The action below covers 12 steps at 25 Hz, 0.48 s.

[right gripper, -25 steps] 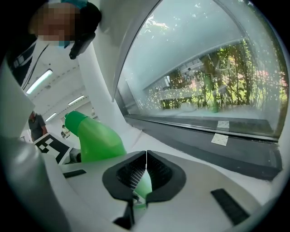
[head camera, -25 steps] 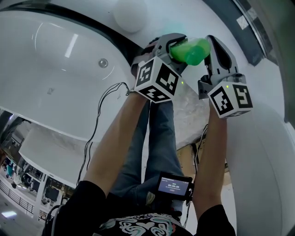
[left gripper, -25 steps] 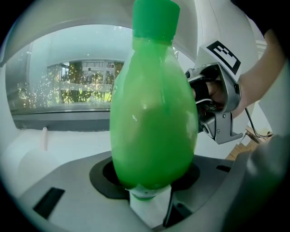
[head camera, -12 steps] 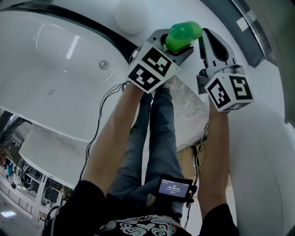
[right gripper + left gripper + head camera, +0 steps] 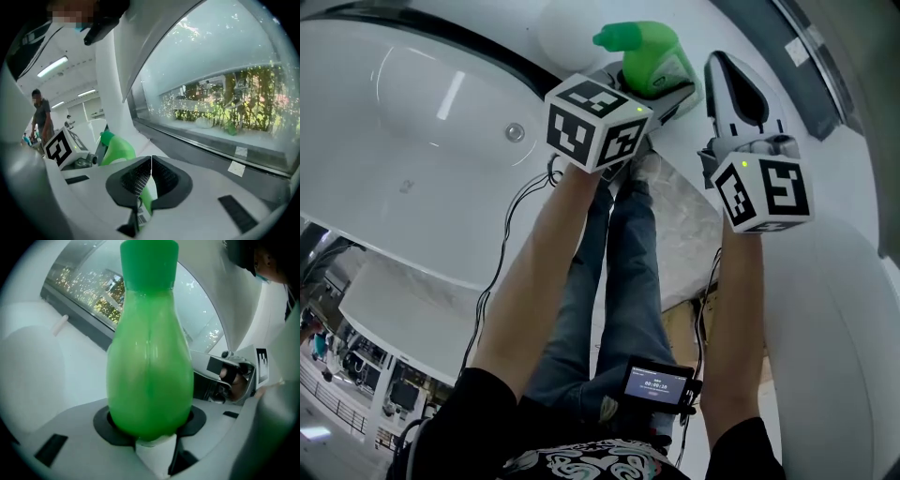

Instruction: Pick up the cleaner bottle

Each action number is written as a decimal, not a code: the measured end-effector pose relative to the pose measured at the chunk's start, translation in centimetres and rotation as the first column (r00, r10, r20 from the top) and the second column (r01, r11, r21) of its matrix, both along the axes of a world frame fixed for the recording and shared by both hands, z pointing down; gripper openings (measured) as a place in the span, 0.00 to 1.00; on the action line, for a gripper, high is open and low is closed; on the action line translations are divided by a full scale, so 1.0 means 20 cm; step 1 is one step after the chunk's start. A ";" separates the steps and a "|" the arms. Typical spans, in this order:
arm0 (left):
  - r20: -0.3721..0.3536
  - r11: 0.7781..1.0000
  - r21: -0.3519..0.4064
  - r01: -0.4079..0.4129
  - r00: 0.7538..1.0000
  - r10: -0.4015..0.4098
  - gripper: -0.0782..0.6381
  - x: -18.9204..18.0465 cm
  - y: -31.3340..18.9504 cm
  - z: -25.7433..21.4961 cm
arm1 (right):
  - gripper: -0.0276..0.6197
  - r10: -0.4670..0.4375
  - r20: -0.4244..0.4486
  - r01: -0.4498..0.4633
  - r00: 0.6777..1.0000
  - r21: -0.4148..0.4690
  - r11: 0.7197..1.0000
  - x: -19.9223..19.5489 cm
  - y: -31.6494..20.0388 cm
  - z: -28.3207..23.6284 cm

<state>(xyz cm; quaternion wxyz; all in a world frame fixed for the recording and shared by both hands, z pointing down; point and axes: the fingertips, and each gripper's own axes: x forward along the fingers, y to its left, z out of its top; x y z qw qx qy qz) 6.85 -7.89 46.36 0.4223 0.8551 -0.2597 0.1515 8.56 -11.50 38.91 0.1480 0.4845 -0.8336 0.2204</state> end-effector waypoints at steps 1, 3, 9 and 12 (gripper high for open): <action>-0.021 1.000 -0.024 0.020 1.000 -0.020 0.39 -0.01 0.00 0.01 | 0.09 0.026 0.014 -0.026 1.000 -0.002 1.000 0.03 0.00 0.00; -0.062 0.996 -0.072 0.060 0.996 -0.064 0.39 -0.02 0.00 0.04 | 0.09 0.065 0.022 -0.065 0.998 -0.007 0.998 0.10 0.01 0.01; -0.158 0.972 -0.181 0.152 0.971 -0.181 0.39 -0.07 0.03 0.08 | 0.09 0.098 -0.001 -0.098 0.995 -0.033 0.995 0.20 0.05 0.07; -0.220 0.960 -0.227 0.166 0.951 -0.216 0.39 -0.07 0.03 0.05 | 0.09 0.112 -0.008 -0.112 0.994 -0.037 0.993 0.21 0.06 0.08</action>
